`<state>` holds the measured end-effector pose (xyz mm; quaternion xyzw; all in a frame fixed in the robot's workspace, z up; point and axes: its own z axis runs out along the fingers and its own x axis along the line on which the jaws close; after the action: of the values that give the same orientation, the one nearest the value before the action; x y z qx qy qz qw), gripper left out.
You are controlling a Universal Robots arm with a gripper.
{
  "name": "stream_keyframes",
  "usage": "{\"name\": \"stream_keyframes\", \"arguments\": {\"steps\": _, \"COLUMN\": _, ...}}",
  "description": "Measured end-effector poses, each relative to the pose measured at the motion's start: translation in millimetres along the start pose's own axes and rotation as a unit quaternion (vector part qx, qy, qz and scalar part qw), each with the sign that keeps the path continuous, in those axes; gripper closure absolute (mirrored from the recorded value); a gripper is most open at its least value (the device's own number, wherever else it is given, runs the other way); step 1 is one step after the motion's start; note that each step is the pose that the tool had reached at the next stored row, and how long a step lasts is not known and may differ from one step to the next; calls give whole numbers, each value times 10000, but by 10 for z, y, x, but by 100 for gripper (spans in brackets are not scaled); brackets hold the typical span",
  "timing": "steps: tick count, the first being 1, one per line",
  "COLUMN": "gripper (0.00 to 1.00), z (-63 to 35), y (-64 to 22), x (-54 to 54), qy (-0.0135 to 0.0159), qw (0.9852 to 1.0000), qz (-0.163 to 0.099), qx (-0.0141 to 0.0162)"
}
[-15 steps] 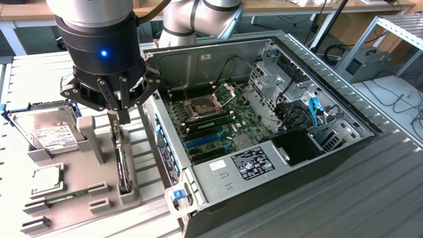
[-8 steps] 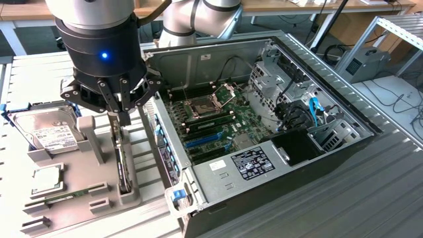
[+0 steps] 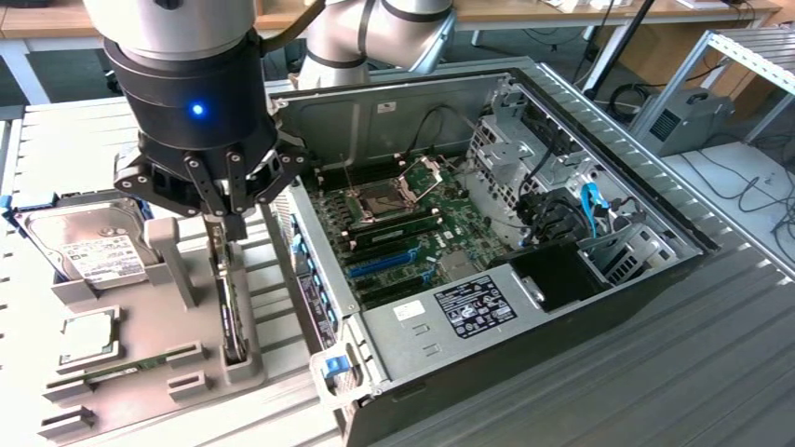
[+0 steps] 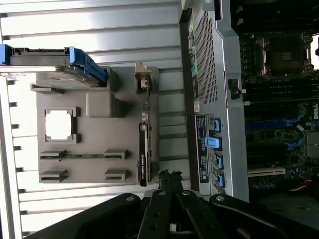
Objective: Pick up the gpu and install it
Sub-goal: 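Reach for the gpu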
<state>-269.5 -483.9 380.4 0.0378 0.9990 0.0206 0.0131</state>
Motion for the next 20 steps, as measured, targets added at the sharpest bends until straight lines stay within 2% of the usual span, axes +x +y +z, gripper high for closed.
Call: {"name": "stream_keyframes", "arguments": {"steps": 20, "gripper": 89, "z": -4, "y": -99, "x": -8, "qy": 0, "qw": 10000, "qz": 0, "qx": 0}}
